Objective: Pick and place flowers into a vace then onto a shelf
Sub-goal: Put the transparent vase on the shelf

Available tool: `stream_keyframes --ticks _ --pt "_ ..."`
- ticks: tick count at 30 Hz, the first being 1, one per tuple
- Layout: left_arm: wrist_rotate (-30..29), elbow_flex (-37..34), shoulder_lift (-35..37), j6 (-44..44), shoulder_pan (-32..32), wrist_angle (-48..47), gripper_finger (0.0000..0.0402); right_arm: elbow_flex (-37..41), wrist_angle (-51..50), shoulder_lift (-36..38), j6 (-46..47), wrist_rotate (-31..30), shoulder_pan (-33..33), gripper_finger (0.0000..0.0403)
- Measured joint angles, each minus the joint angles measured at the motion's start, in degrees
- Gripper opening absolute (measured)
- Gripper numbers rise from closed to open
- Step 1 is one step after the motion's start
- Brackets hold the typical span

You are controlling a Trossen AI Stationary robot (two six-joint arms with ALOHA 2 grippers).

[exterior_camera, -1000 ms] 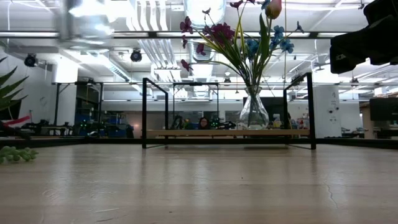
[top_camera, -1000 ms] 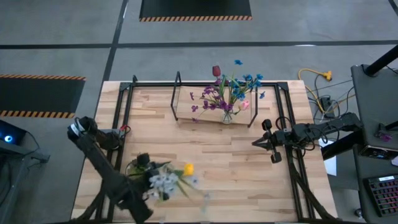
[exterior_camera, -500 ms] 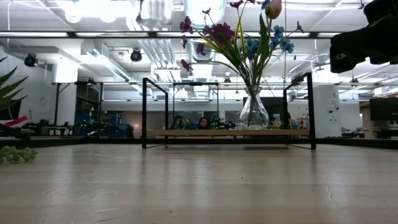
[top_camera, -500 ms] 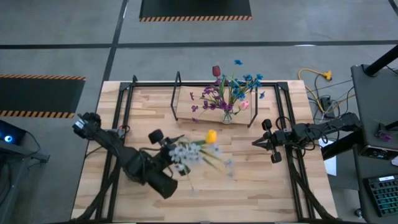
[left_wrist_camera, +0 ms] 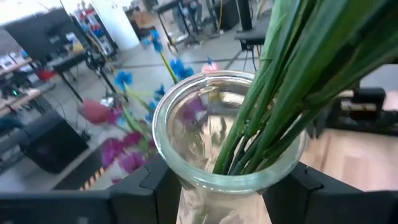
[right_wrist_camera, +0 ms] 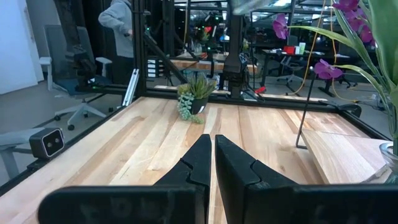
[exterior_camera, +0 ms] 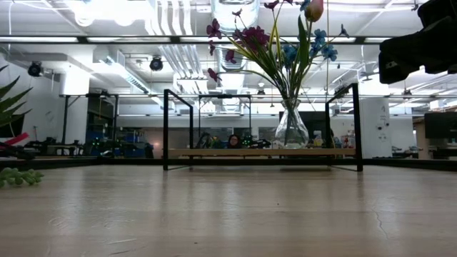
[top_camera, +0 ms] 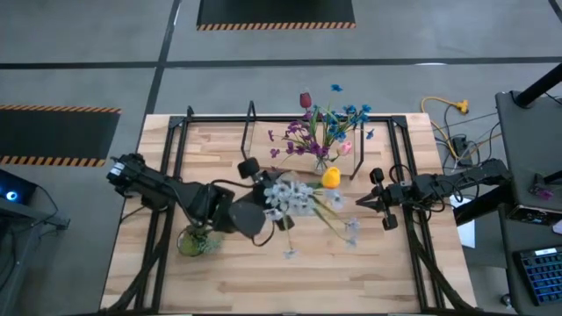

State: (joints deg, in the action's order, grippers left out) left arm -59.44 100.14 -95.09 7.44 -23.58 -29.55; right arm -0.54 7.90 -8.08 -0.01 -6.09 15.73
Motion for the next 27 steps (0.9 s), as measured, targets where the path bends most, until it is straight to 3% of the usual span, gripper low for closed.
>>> stream_keyframes --ticks 4,13,27 --pt "0.82 0.65 0.51 -5.87 2.05 4.53 0.0163 0.0 -0.33 0.0 0.02 0.0 0.0 0.0013" --pt "-0.93 2.51 4.93 -10.38 5.99 5.49 0.0163 0.0 -0.41 0.04 0.02 0.02 0.02 0.0013" --pt "-2.9 -9.78 10.82 -5.54 23.31 6.23 0.0163 0.0 -0.48 0.02 0.02 0.07 0.0 0.0013"
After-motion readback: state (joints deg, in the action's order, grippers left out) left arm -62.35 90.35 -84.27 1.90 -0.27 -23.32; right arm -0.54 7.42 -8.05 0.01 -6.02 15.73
